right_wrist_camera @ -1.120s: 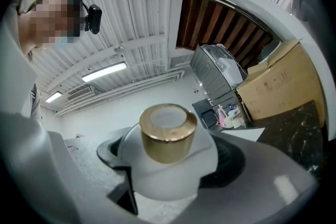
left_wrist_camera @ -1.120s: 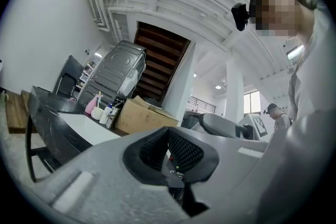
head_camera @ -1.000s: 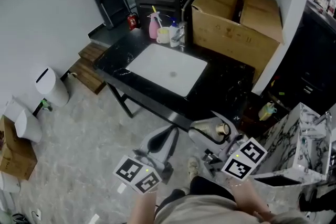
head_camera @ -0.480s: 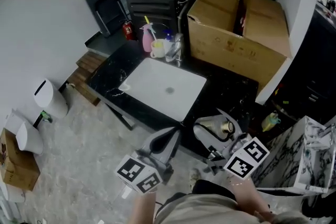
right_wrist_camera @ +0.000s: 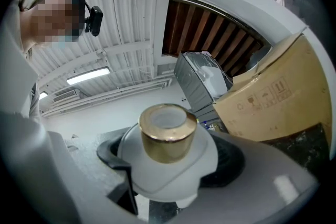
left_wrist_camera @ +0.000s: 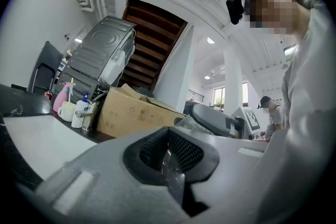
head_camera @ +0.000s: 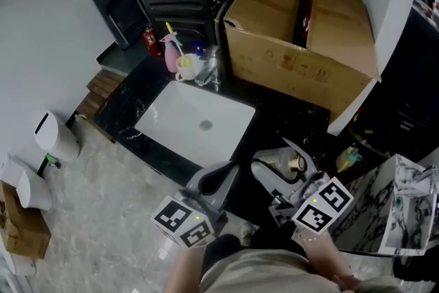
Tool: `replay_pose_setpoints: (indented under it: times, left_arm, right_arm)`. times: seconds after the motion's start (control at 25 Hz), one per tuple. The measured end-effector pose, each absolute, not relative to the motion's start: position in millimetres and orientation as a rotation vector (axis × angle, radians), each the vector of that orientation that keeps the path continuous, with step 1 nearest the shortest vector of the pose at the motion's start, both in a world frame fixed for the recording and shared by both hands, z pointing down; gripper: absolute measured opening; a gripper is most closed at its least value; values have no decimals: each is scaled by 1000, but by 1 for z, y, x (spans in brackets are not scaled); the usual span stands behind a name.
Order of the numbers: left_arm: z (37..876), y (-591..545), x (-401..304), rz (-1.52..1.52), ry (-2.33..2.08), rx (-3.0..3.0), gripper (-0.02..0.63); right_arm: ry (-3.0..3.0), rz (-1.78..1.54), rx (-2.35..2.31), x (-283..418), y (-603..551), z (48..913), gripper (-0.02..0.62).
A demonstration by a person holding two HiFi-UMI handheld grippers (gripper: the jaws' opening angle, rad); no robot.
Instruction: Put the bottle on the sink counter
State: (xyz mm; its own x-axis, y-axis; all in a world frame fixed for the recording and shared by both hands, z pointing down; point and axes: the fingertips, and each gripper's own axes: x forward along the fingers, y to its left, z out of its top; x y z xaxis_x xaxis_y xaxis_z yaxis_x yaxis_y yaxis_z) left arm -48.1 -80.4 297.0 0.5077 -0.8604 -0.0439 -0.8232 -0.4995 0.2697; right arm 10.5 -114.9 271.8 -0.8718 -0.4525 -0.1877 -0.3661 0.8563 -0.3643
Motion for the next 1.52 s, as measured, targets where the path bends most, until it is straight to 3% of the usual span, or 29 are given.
replay_pose_setpoints:
  times: [0.48,1.52]
  left_arm:
    - [319,-138,-38,-189,-1305,2543,6]
    - [357,-286,-136,-159,-916,2582,6]
  right_arm:
    - [2729,-536,-726,13,-164,294,341]
    - [2597,-510,-1315,-48,-307,323,341]
